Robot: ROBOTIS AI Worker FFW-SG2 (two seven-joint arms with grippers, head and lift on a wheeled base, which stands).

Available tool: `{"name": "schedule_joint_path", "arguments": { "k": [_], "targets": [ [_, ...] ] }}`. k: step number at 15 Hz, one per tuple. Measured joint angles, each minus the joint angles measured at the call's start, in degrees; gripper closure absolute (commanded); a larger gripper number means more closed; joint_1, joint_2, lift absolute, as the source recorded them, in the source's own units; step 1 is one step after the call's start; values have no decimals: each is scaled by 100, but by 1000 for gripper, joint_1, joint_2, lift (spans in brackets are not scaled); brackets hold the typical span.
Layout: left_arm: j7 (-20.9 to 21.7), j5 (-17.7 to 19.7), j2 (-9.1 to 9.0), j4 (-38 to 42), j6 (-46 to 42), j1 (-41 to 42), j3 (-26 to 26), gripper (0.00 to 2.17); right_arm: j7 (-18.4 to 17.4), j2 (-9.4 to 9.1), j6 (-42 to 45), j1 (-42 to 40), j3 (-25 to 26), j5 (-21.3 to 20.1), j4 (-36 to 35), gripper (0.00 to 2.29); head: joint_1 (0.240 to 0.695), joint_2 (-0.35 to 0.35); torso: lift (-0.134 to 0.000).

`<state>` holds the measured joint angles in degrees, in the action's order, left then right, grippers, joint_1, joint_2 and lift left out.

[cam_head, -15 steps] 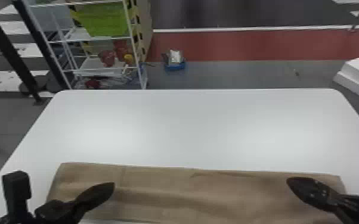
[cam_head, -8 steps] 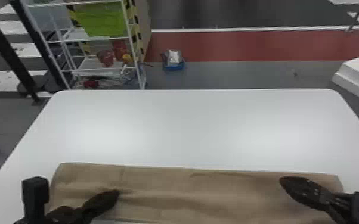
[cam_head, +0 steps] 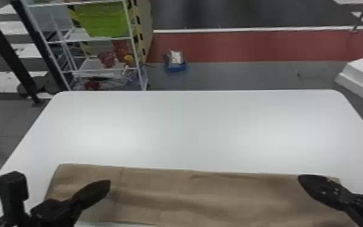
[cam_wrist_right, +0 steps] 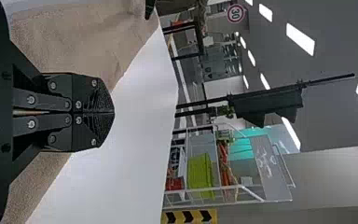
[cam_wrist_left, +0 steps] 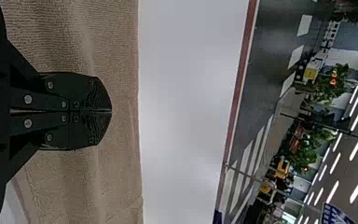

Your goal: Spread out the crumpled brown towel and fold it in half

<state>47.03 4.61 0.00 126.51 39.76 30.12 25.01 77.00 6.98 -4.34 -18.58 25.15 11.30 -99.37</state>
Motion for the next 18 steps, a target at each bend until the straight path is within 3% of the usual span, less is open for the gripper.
{"name": "schedule_joint_path", "arguments": {
  "k": [2,7,10,13,18],
  "targets": [
    [6,70,0,96,24,48,49,1625,-6,53,78,46,206,-65,92,1679,695,24,-124],
    [-86,-31,0,-294,-98,-197,158,1625,-90,484,390,100,543,-293,616,1679,695,-37,-124],
    [-102,-98,0,-514,-218,-340,248,1625,-101,647,492,52,657,-402,784,1676,695,-49,-124],
    [-122,-124,0,-532,-289,-342,300,1625,-204,706,647,48,846,-443,897,994,695,-69,-124],
    [-224,-187,0,-818,-399,-493,337,1625,-306,784,675,105,965,-539,1009,920,695,-84,-124]
  ]
}}
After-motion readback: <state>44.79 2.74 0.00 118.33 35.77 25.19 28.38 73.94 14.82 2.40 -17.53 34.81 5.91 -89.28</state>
